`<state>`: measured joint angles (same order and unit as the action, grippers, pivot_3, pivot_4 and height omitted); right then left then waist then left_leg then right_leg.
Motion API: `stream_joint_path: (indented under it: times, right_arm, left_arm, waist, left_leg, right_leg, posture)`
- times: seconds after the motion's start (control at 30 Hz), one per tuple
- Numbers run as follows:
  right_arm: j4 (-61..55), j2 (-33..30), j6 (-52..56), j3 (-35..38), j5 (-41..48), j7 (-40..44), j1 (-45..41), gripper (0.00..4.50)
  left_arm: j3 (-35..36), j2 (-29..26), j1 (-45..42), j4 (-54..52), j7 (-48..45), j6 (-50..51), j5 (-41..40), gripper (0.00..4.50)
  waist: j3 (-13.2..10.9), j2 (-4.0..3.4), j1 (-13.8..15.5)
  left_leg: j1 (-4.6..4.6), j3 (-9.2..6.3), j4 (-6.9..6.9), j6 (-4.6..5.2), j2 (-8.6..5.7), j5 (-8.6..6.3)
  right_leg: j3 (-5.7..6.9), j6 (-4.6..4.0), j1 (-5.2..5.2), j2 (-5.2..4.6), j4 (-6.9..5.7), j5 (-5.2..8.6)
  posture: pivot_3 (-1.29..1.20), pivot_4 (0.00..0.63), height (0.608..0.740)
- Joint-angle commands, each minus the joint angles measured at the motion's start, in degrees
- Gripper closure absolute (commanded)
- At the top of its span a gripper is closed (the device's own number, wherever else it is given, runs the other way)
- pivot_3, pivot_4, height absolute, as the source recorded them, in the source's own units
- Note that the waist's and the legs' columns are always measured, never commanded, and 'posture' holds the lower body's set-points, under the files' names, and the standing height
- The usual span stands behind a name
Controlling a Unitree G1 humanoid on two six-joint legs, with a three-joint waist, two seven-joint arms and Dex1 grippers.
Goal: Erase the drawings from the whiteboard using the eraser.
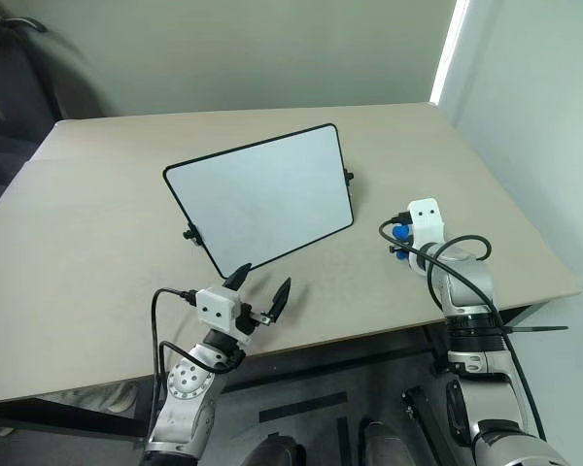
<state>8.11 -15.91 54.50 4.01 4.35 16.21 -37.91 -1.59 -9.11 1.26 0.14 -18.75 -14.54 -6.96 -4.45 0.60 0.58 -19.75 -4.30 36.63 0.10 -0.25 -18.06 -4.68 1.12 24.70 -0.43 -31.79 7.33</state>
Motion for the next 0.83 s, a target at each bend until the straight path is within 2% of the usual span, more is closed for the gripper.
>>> stream_joint_path:
  times: [0.03, 0.07, 0.23, 0.43, 0.6, 0.7, 0.83]
  right_arm:
    - [-1.3, -0.3, -0.8, 0.5, 0.5, -0.8, -0.9, 3.34]
    - [-1.6, -0.3, -0.8, 0.3, 0.6, -0.6, -0.9, 3.14]
    - [-5.0, -0.7, -3.4, 0.6, 0.3, -0.7, 0.8, 1.44]
    - [-17.5, 0.8, -6.0, 4.5, 5.9, 1.1, 6.3, 1.44]
    - [-28.9, 2.1, -8.4, 3.0, 13.4, 7.5, 16.2, 1.44]
    - [-32.0, 1.3, -8.6, 1.3, 15.8, 10.0, 19.4, 1.44]
    - [-31.0, 1.0, -9.5, 0.7, 16.0, 9.5, 18.6, 1.44]
  left_arm:
    - [-0.1, -0.1, -0.6, -0.6, -0.2, -0.9, 0.4, 0.0]
    - [-0.1, -0.1, -0.6, -0.6, -0.2, -0.9, 0.4, 0.0]
    - [0.2, -0.2, -0.5, -0.7, -0.1, -0.9, 0.2, 0.0]
    - [0.3, -0.3, -0.3, -1.1, 0.1, -1.1, 0.3, 0.0]
    - [0.1, 0.2, -0.5, -1.5, 0.5, -1.5, 0.4, 0.0]
    - [0.1, 0.5, -0.7, -1.3, 0.8, -1.5, 0.6, 0.0]
    - [-0.1, 0.8, -0.9, -1.0, 1.1, -1.7, 1.1, 0.0]
  waist:
    - [0.0, 0.0, 0.0]
    - [0.0, 0.0, 0.0]
    - [0.0, -0.01, 0.1]
    - [0.1, -0.09, 0.4]
    - [0.1, -0.05, 0.4]
    - [0.1, -0.1, 0.4]
    - [0.1, -0.14, 0.4]
  left_leg:
    - [0.02, -0.01, -0.02, 0.0, 0.0, 0.0]
    - [0.02, -0.01, -0.02, 0.0, 0.01, 0.0]
    - [0.04, -0.01, -0.01, 0.03, 0.0, 0.02]
    - [-0.11, -0.01, -0.02, 0.04, -0.03, -0.05]
    - [-0.06, -0.04, 0.01, -0.05, -0.02, -0.1]
    - [-0.11, -0.02, 0.13, 0.2, -0.08, -0.24]
    - [-0.09, -0.02, 0.34, 0.29, -0.09, -0.29]
  right_leg:
    - [0.0, 0.01, 0.0, 0.0, 0.0, 0.0]
    - [0.0, 0.01, 0.01, 0.0, 0.0, 0.01]
    - [0.0, -0.01, 0.01, 0.0, 0.11, 0.01]
    - [0.02, -0.01, -0.02, 0.0, 0.43, 0.0]
    - [0.05, -0.01, -0.24, 0.05, 0.76, 0.0]
    - [-0.02, -0.01, -0.32, 0.02, 0.81, 0.01]
    - [-0.06, -0.01, -0.31, 0.01, 0.82, 0.01]
  posture:
    - [0.0, 0.15, 0.74]
    - [0.0, 0.15, 0.74]
    - [0.0, 0.15, 0.74]
    - [0.0, 0.15, 0.74]
    - [0.0, 0.15, 0.74]
    - [0.0, 0.15, 0.74]
    - [0.0, 0.15, 0.74]
